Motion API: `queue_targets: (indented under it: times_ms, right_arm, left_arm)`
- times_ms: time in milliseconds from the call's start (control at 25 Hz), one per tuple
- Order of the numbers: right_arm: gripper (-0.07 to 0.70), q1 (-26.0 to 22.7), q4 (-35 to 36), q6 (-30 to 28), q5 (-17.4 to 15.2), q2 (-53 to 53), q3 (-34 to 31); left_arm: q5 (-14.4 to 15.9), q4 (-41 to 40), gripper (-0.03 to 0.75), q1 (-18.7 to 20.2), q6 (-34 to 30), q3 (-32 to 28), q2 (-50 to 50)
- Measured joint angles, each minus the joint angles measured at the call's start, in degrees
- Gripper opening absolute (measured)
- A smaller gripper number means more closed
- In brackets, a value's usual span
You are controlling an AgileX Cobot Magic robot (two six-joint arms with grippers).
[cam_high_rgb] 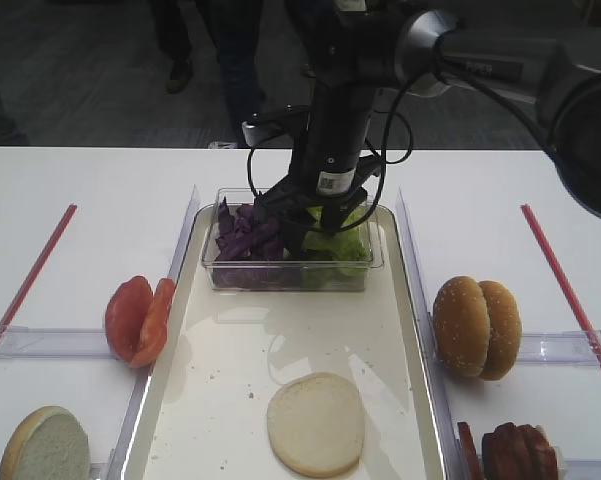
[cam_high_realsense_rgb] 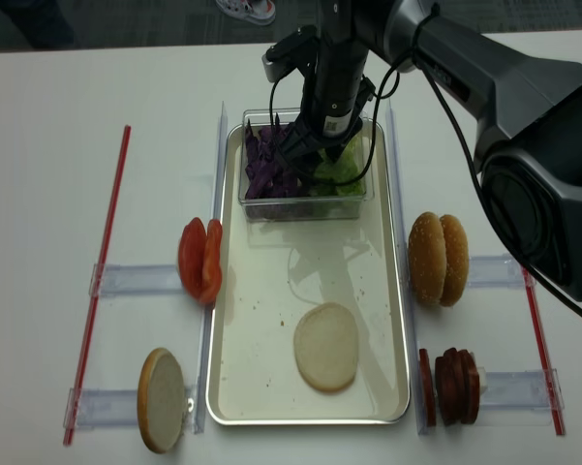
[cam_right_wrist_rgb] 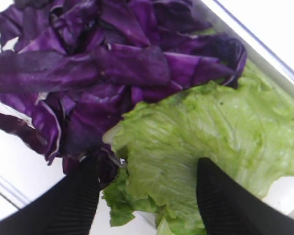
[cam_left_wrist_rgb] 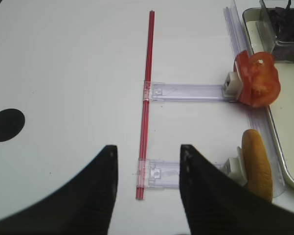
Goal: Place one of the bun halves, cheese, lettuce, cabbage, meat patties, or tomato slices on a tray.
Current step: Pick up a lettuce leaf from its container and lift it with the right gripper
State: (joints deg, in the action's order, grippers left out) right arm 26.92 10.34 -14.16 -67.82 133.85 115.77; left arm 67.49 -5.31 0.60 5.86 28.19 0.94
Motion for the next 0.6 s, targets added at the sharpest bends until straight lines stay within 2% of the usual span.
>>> queue_targets:
  times_ms: [600]
  right_arm:
    - [0.463,0.1,-2.2,-0.2,0.0,0.2,0.0]
  left_arm:
    - [0.0,0.0,0.288,0.0,0.0,0.0,0.0]
